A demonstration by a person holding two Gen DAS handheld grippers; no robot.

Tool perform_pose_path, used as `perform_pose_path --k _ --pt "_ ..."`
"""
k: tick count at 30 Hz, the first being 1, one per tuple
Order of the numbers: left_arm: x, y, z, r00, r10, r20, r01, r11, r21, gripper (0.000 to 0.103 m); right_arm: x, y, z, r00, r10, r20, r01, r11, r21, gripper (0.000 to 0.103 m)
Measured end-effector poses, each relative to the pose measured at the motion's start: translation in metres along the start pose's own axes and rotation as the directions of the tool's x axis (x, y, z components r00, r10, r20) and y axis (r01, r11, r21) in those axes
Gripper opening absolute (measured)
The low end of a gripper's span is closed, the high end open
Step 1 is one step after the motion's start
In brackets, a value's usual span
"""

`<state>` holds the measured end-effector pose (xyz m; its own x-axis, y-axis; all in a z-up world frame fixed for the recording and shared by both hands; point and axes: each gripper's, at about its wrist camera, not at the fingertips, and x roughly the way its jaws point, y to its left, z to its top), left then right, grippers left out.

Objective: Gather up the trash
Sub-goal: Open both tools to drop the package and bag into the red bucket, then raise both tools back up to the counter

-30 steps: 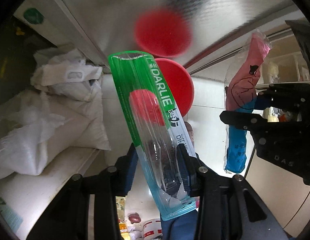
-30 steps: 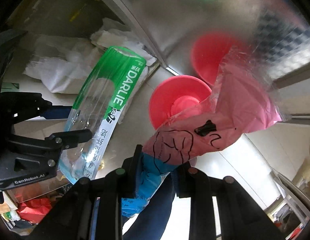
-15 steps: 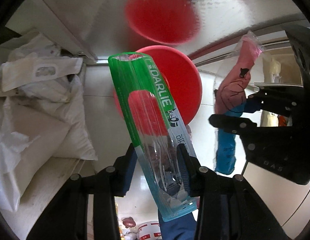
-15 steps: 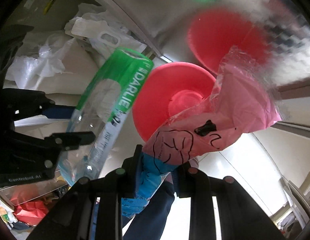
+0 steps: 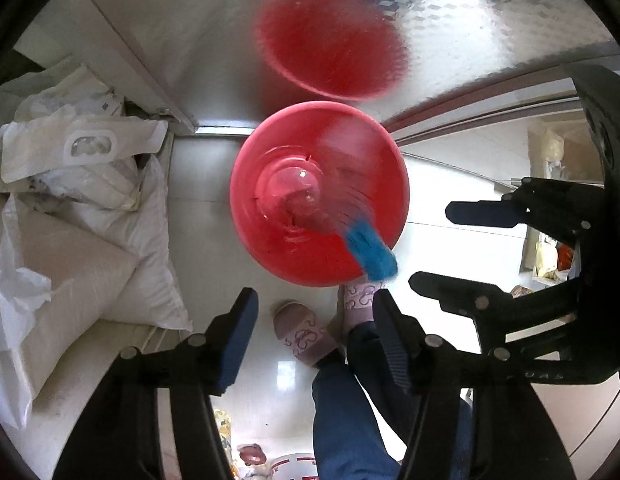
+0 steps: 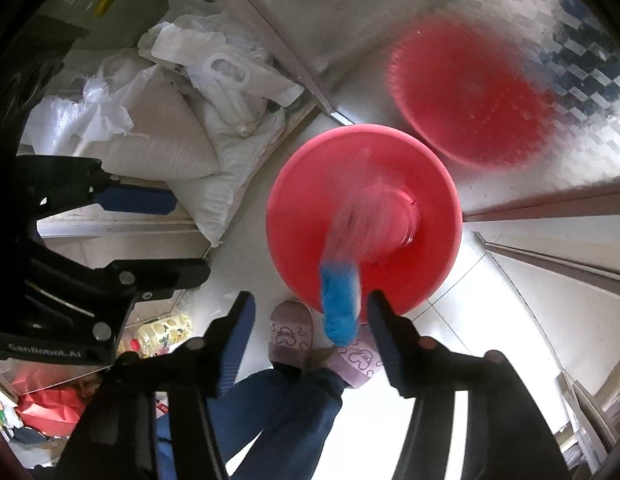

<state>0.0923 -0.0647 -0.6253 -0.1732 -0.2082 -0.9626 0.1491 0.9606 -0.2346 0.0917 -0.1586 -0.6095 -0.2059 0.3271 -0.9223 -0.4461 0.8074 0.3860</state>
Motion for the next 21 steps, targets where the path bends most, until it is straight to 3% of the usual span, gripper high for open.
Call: perform_pose_path --k 10,21 --pt "-0.041 -0.006 -0.024 0.999 0.035 0.003 -0.035 0.999 0.000 0.057 -0.020 0.020 0.000 1.000 0.016 0.003 -0.016 1.000 -0.003 0.057" --pt "-0.193 -0.040 -0.081 0.987 0.065 0.145 -0.055 0.996 -0.075 0.057 -0.152 0.070 -0.036 0.992 -0.097 0.081 0.095 0.995 0.035 0.057"
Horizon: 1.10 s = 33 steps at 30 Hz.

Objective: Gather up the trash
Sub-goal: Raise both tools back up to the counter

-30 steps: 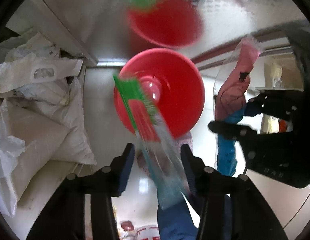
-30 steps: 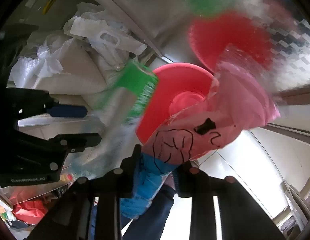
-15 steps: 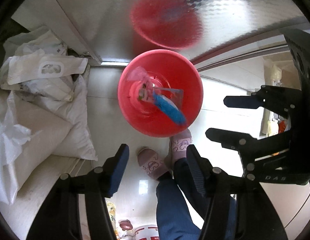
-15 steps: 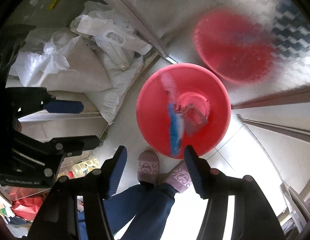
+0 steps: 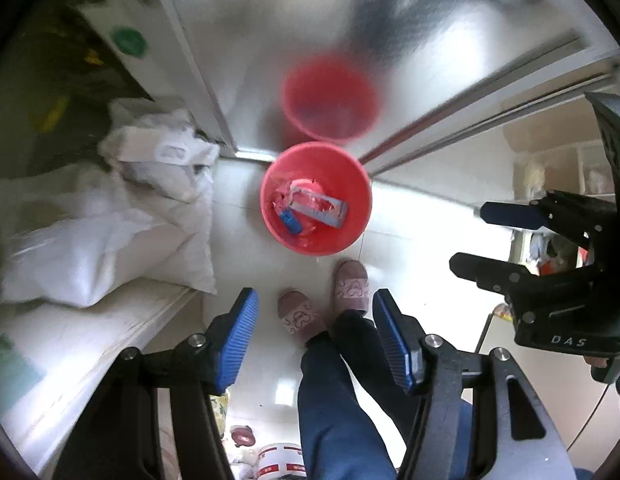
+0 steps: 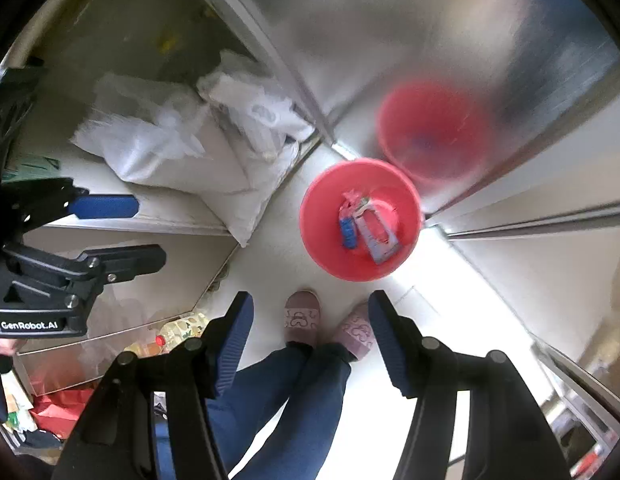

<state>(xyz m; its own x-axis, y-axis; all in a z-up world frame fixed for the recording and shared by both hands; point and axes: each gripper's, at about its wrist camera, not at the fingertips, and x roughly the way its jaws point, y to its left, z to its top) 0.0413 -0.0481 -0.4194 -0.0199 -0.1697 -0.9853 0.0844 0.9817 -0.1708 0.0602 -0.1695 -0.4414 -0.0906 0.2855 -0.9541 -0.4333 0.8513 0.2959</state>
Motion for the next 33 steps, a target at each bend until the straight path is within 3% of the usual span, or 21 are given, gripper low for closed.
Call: perform_pose_path --k 7,11,14,16,20,23,25,28,32,33 --pt "-0.126 -0.027 -0.013 0.992 0.016 0.122 -0.012 0.999 -0.031 0.057 -0.118 0.034 0.001 0.993 0.007 0.116 -0.012 0.999 0.039 0.065" --pt "-0.181 -0.043 -0.013 0.977 0.060 0.204 -0.057 0.998 -0.020 0.057 -0.180 0.047 0.002 0.984 -0.030 0.178 0.023 0.999 0.041 0.067" --pt "-0.221 -0.050 -0.013 0.962 0.061 0.267 -0.048 0.997 -0.054 0.067 -0.221 0.051 0.000 0.972 -0.029 0.234 0.014 0.998 0.065 0.070" --pt "-0.244 -0.058 -0.014 0.948 0.063 0.312 -0.047 0.997 -0.059 0.069 -0.247 0.052 -0.001 0.959 -0.044 0.279 0.026 0.997 0.069 0.074" --pt "-0.281 -0.071 -0.015 0.923 0.092 0.373 -0.076 0.995 -0.058 0.069 -0.283 0.057 -0.001 0.945 -0.052 0.323 0.040 0.998 0.041 0.076" --pt "-0.307 -0.078 -0.015 0.896 0.117 0.429 -0.101 0.993 -0.059 0.081 -0.306 0.059 -0.001 0.932 -0.056 0.359 0.046 0.998 0.035 0.083" --pt "-0.323 -0.083 -0.015 0.881 0.125 0.456 -0.110 0.992 -0.060 0.081 -0.321 0.059 0.000 0.916 -0.052 0.399 0.046 0.999 0.023 0.088" --pt "-0.334 -0.089 -0.017 0.868 0.134 0.478 -0.118 0.991 -0.064 0.088 -0.341 0.059 0.003 0.896 -0.075 0.439 0.072 0.997 0.023 0.091" --pt "-0.341 -0.088 -0.008 0.863 0.152 0.482 -0.128 0.988 -0.081 0.088 -0.351 0.059 0.010 0.894 -0.096 0.439 0.095 0.995 0.023 0.094" --pt "-0.343 -0.087 -0.005 0.863 0.159 0.480 -0.134 0.987 -0.086 0.088 -0.353 0.058 0.012 0.892 -0.101 0.440 0.101 0.995 0.024 0.100"
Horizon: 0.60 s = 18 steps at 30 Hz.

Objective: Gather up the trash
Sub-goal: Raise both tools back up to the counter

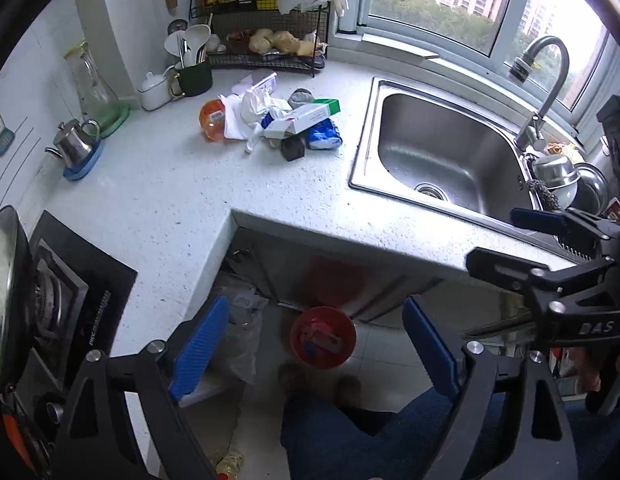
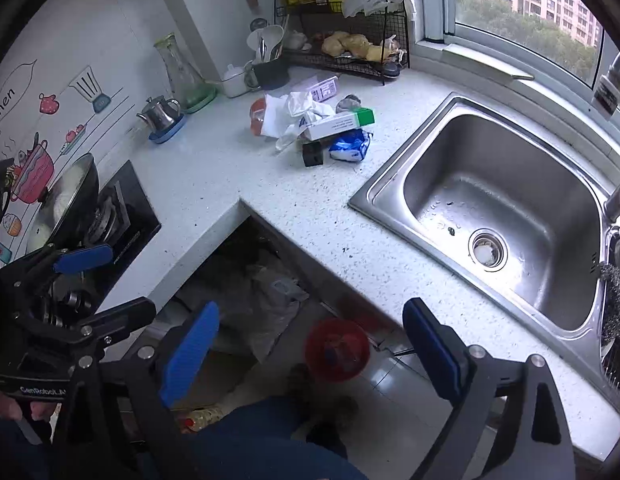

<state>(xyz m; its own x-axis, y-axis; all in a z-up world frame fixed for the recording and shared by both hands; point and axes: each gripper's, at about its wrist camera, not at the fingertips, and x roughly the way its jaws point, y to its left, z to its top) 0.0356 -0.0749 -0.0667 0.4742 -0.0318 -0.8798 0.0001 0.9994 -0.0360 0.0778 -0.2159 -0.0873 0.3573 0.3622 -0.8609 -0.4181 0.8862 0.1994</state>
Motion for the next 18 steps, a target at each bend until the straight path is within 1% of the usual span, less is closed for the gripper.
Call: perform_pose_path --k 1,6,9,11,14,18 --pt "-0.001 0.002 0.003 1.000 0.008 0.000 -0.008 1.000 -0.004 0.088 0.000 0.000 0.003 1.000 -0.003 -0.001 0.003 1.000 -0.001 0.102" --pt "0.001 0.014 0.023 1.000 0.006 0.023 -0.005 0.999 -0.034 0.088 0.001 -0.006 0.017 1.000 -0.013 -0.005 0.014 1.000 0.024 0.102" --pt "0.007 0.022 0.038 0.999 -0.012 0.032 0.012 1.000 -0.021 0.088 0.008 -0.009 0.030 1.000 -0.022 -0.009 0.023 0.999 0.046 0.102" --pt "0.014 0.030 0.050 0.999 0.004 0.032 -0.004 1.000 -0.018 0.088 0.017 -0.009 0.041 0.999 -0.040 -0.024 0.042 0.997 0.060 0.102" --pt "0.029 0.045 0.072 0.999 0.021 0.031 -0.021 1.000 -0.008 0.088 0.034 -0.011 0.057 0.996 -0.056 -0.065 0.060 0.996 0.072 0.102" --pt "0.052 0.066 0.112 1.000 -0.013 0.023 0.014 1.000 -0.011 0.088 0.052 -0.015 0.090 0.996 -0.053 -0.077 0.063 0.989 0.132 0.102"
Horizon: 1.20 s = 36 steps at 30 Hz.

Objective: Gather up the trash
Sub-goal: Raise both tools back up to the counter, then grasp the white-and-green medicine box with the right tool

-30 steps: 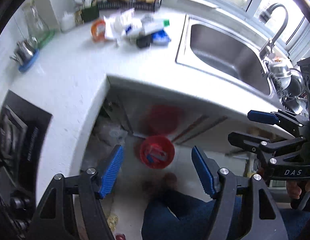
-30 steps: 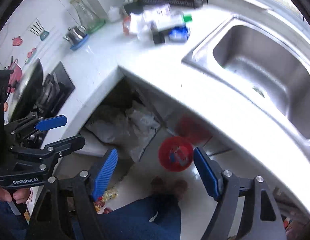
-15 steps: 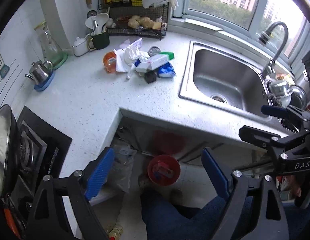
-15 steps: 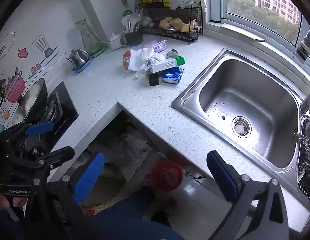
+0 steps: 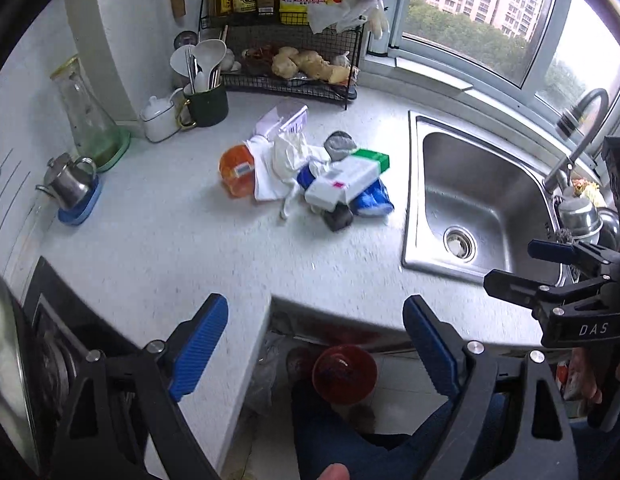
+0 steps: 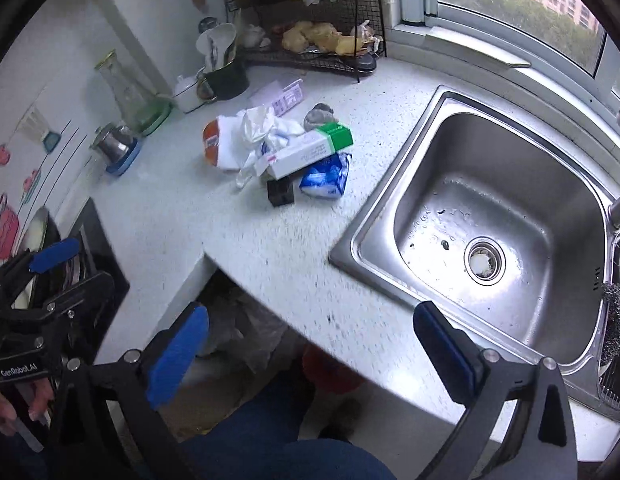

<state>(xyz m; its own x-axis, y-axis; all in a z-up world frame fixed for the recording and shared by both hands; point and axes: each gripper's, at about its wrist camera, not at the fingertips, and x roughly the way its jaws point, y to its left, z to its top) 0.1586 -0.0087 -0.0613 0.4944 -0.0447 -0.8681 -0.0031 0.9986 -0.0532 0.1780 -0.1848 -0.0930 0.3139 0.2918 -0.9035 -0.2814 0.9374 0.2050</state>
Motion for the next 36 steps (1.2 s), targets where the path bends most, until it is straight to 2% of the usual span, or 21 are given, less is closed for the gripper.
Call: perform_pose_path --k 6,10,14,24,26,27,29,32,36 --pt "0.042 0.025 0.064 0.998 -0.041 -0.039 0.043 0.998 0.042 0.088 0.028 0.002 0.060 1.000 0.000 -0.021 0.002 0.992 0.130 0.102" --pt "0.069 0.040 0.093 0.996 -0.059 -0.067 0.064 0.994 0.083 0.088 0.051 0.003 0.091 0.999 -0.001 -0.049 0.012 0.977 0.213 0.102" --pt "0.100 0.060 0.117 0.986 -0.112 -0.120 0.122 0.989 0.083 0.088 0.080 0.003 0.111 0.995 0.022 -0.093 0.004 0.962 0.275 0.102" --pt "0.158 0.083 0.147 0.967 -0.136 -0.218 0.169 0.975 0.142 0.088 0.139 -0.010 0.133 0.980 0.065 -0.186 0.021 0.904 0.426 0.102" --pt "0.165 0.085 0.150 0.966 -0.134 -0.223 0.171 0.973 0.156 0.088 0.148 -0.013 0.133 0.976 0.078 -0.205 0.021 0.897 0.442 0.098" --pt "0.167 0.085 0.151 0.969 -0.117 -0.218 0.158 0.971 0.178 0.088 0.153 -0.016 0.132 0.974 0.086 -0.210 0.019 0.893 0.450 0.093" --pt "0.172 0.085 0.152 0.972 -0.095 -0.217 0.142 0.967 0.211 0.088 0.161 -0.019 0.134 0.971 0.099 -0.217 0.014 0.886 0.463 0.091" --pt "0.180 0.086 0.152 0.963 -0.126 -0.240 0.176 0.963 0.202 0.088 0.168 -0.018 0.136 0.969 0.119 -0.216 -0.001 0.878 0.478 0.084" --pt "0.185 0.085 0.151 0.955 -0.157 -0.253 0.211 0.956 0.202 0.088 0.174 -0.014 0.143 0.968 0.124 -0.219 -0.008 0.886 0.463 0.067"
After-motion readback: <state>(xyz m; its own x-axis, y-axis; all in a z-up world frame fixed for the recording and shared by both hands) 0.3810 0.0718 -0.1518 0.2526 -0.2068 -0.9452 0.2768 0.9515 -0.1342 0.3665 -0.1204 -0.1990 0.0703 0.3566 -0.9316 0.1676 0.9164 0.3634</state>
